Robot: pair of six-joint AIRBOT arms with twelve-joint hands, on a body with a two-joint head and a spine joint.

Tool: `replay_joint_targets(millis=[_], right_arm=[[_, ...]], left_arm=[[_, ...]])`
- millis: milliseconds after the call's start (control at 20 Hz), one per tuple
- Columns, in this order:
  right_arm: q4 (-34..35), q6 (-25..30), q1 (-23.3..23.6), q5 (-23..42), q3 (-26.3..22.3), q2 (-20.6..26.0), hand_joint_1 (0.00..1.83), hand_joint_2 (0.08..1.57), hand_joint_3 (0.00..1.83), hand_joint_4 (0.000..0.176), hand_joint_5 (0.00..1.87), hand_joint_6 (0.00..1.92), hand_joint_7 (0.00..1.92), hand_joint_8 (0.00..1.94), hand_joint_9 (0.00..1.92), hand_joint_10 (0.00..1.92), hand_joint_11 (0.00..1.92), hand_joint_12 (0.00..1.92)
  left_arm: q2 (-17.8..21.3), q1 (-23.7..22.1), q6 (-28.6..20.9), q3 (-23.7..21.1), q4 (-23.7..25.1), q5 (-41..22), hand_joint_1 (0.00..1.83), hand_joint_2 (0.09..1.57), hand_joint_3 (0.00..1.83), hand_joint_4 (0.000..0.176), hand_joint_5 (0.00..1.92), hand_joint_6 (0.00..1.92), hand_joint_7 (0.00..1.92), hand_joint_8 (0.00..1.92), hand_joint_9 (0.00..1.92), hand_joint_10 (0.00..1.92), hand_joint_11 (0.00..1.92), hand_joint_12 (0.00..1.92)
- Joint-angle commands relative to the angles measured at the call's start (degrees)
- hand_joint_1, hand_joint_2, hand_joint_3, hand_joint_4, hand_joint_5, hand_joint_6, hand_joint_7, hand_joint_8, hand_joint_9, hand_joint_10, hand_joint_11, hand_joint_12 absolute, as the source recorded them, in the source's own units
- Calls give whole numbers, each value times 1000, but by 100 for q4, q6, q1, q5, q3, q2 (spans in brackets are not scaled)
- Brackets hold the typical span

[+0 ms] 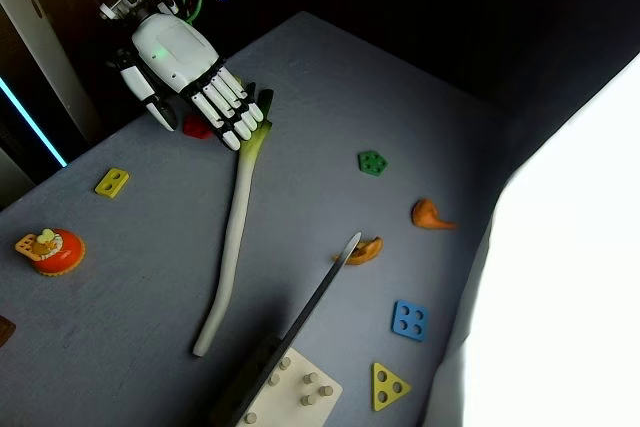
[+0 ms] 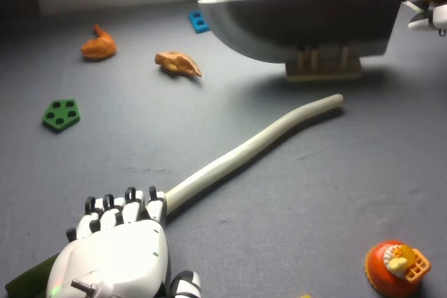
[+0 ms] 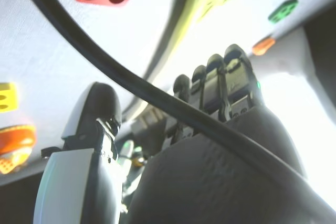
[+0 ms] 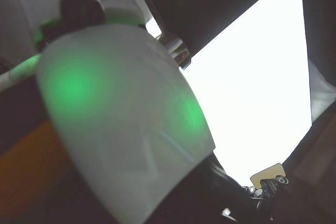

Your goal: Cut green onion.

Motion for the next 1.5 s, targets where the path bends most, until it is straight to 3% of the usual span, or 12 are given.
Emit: replay_joint_targets(millis=[0,150,250,350,900,1300,1350,1450], right_arm=[[131,-1,91,531,36,67,1557,1131,35,175,1425,1921,1654,1941,1698,1921,1725,1921],[129,-13,140,532,36,77,1624,1136,60,176,1492,1921,1697,1941,1760,1921,1812,1921],[129,-18,195,536,36,90,1661,814,740,176,1512,1921,1688,1941,1745,1921,1811,1921],[129,-32,233,545,36,96,1664,720,935,176,1522,1921,1697,1941,1752,1921,1820,1921],[733,-963,321,753,34,92,1620,743,902,176,1464,1921,1642,1941,1684,1921,1741,1921],[750,-946,423,964,35,123,1633,765,825,176,1419,1921,1611,1941,1648,1921,1706,1921],[737,-945,462,966,35,136,1612,771,832,176,1410,1921,1592,1941,1634,1921,1707,1921],[648,-923,594,966,35,171,1602,773,839,176,1399,1921,1591,1941,1633,1921,1704,1921]], left_arm=[[-43,-26,-22,48,455,378,652,1362,0,0,96,1,39,0,31,3,0,0],[-71,-22,-29,136,455,321,682,1359,0,0,115,9,50,7,35,5,0,0],[-77,-5,-29,180,446,291,630,1369,1,0,121,9,68,10,51,10,0,0],[-82,7,-29,213,426,265,615,1375,4,0,114,5,53,3,46,7,0,0],[-114,6,-30,375,344,131,624,1380,5,0,42,0,5,0,10,0,0,0],[-122,-1,-31,370,285,121,613,1384,6,0,58,3,22,0,29,4,0,0],[-122,-5,-31,369,285,120,747,1339,0,0,93,14,57,10,59,15,22,13],[-123,-14,-31,369,285,114,793,1316,0,0,113,7,73,4,68,2,4,82]])
